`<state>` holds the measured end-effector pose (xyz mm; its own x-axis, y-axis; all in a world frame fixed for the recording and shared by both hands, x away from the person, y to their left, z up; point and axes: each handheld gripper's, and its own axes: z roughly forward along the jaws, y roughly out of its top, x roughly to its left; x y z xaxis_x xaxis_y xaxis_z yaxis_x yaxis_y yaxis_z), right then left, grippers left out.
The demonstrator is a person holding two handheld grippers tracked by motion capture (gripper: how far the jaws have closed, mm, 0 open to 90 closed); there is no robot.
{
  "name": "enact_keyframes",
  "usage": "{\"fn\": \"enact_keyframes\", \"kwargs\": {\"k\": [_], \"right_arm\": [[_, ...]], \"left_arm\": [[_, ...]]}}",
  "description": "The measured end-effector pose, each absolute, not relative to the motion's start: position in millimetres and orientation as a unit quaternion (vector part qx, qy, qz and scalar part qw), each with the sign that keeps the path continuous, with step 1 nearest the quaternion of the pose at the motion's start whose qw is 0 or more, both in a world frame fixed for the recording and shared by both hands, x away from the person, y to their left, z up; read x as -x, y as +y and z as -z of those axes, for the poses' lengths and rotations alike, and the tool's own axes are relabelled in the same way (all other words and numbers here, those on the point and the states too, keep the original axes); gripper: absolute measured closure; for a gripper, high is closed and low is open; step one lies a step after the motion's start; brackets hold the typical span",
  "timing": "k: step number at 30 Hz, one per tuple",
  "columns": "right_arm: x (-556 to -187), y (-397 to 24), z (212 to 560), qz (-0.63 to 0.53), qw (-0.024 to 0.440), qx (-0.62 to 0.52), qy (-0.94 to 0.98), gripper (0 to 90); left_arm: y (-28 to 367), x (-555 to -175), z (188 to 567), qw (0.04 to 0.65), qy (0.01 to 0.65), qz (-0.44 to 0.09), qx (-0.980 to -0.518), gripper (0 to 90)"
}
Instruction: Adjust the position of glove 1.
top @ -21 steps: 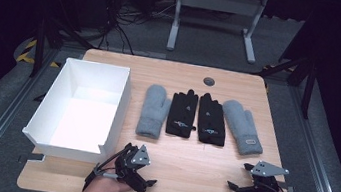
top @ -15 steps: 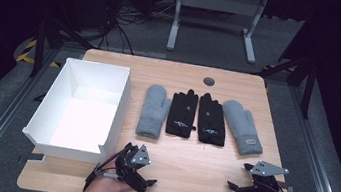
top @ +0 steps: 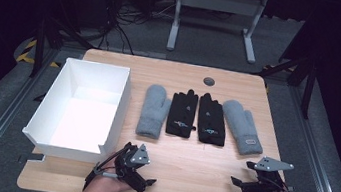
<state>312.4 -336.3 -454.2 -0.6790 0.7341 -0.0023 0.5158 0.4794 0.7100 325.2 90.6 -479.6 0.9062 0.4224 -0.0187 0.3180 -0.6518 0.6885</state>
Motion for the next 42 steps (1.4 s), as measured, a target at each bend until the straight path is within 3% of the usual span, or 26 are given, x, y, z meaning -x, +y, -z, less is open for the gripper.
{"fn": "enact_keyframes", "kwargs": {"k": [14,29,42], "right_arm": [[-326.8,-331.5,429.2,-0.38,0.185,-0.359,0.832,16.6],[-377.7,-340.7,412.8,-0.388,0.21,-0.392,0.807,17.7],[-420.1,-351.9,414.0,-0.38,0.219,-0.42,0.795,25.6]], "left_arm": [[89.3,-327.9,479.4,0.363,0.205,-0.073,-0.906,0.1],[89.3,-327.8,479.4,0.363,0.205,-0.073,-0.906,0.1],[89.8,-327.0,479.6,0.364,0.208,-0.073,-0.905,0.2]]}}
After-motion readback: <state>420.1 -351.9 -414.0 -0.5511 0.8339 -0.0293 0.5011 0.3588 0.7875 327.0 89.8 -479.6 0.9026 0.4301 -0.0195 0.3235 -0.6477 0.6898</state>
